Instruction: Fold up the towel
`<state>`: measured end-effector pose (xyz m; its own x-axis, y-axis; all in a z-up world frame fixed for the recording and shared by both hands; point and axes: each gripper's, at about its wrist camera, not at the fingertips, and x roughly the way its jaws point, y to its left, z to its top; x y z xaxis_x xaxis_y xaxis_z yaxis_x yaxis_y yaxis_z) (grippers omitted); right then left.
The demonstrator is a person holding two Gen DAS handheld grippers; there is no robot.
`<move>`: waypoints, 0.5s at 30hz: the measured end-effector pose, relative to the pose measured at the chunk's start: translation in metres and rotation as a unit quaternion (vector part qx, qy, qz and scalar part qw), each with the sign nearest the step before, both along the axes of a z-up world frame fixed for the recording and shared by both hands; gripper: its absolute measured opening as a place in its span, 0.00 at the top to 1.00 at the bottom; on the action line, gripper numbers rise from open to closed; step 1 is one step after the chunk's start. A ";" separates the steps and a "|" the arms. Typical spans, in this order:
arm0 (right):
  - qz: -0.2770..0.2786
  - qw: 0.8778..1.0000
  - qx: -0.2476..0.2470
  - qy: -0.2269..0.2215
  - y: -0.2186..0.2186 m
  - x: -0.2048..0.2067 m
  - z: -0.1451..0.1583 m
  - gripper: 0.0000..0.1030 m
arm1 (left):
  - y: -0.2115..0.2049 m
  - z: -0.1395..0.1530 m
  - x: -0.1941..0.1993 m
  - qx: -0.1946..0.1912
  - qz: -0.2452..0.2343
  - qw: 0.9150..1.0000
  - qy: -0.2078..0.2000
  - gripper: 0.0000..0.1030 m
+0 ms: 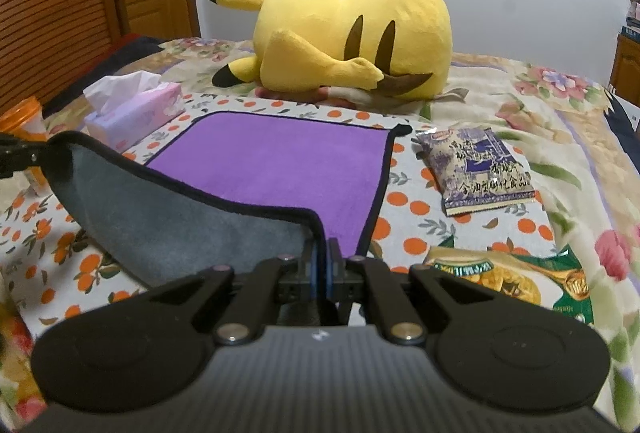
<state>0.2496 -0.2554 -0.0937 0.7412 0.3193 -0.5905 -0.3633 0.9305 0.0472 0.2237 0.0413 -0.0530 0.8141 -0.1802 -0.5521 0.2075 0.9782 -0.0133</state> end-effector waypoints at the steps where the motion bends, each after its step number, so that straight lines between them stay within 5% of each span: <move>1: 0.000 1.000 -0.001 -0.002 0.000 0.001 0.000 0.95 | 0.000 0.000 0.001 0.001 -0.001 1.000 -0.001 0.94; 15: 0.009 0.999 -0.016 -0.034 0.003 0.018 0.012 0.95 | -0.001 0.007 0.023 -0.003 0.003 1.000 -0.008 0.94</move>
